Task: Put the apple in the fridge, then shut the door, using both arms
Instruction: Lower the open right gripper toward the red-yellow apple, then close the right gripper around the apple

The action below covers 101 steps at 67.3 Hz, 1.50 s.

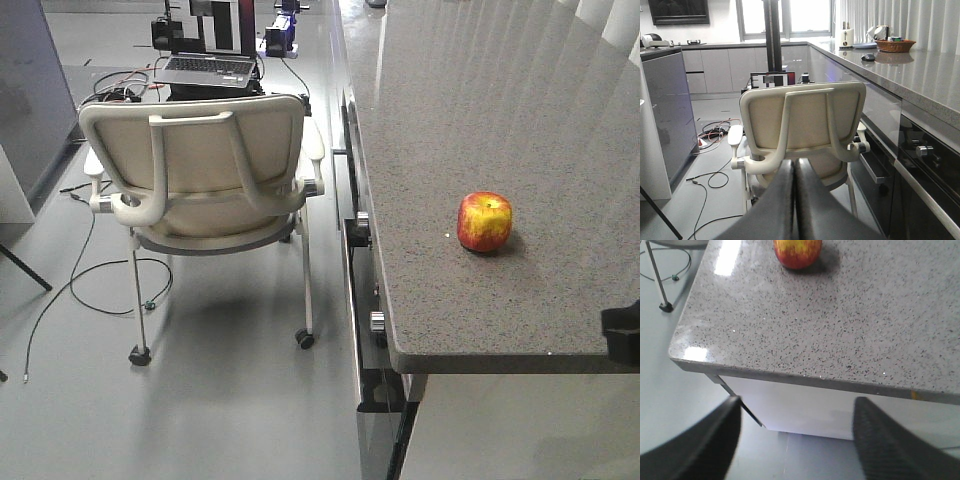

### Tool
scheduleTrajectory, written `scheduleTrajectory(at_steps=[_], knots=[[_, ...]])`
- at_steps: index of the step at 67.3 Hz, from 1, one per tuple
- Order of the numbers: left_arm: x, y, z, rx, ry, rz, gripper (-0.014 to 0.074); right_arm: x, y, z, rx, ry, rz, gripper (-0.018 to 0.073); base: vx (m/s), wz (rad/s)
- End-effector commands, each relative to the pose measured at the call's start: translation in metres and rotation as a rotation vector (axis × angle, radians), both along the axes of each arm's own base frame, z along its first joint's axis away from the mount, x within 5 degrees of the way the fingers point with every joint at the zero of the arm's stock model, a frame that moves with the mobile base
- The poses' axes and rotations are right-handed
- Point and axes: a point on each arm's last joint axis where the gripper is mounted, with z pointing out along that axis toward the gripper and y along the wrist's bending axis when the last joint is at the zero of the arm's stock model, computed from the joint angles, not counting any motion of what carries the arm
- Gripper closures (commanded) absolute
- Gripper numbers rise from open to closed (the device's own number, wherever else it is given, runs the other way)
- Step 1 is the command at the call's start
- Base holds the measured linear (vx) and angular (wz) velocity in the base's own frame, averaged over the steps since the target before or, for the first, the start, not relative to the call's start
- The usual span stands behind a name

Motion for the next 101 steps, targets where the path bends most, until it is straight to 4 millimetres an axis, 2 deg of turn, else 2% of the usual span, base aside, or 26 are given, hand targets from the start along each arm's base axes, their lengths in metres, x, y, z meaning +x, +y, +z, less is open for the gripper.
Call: scheduleTrajectory(at_steps=[1,9,22,34,48,61,79,101], knots=[[0.001,-0.001,-0.003,-0.008,-0.041,-0.008,0.0603,0.010,0.001,0.011,0.012,-0.076,-0.002,-0.0037,0.00,0.00],[0.001,-0.001,-0.003,-0.008,-0.041,-0.008,0.0603,0.028,0.003,0.016,0.024,-0.060,0.000,-0.0074,0.00,0.00],[0.001,-0.001,-0.003,-0.008,-0.041,-0.008,0.0603,0.071,0.007,0.025,-0.016,0.010,0.056,-0.0075,0.00,0.00],[0.001,-0.001,-0.003,-0.008,-0.041,-0.008,0.0603,0.117,0.025,0.015,-0.049,0.052,0.123,-0.0075,0.00,0.00],[0.001,-0.001,-0.003,-0.008,-0.041,-0.008,0.0603,0.169,0.032,0.004,-0.014,0.127,0.077,-0.0075,0.00,0.00],[0.001,-0.001,-0.003,-0.008,-0.041,-0.008,0.0603,0.208,0.034,-0.004,0.026,0.192,-0.010,-0.0074,0.00,0.00],[0.001,-0.001,-0.003,-0.008,-0.040,-0.008,0.0603,0.248,0.031,-0.018,-0.020,0.254,-0.094,-0.0069,0.00,0.00],[0.001,-0.001,-0.003,-0.008,-0.040,-0.008,0.0603,0.282,0.034,-0.040,-0.034,0.282,-0.094,-0.0052,0.00,0.00]])
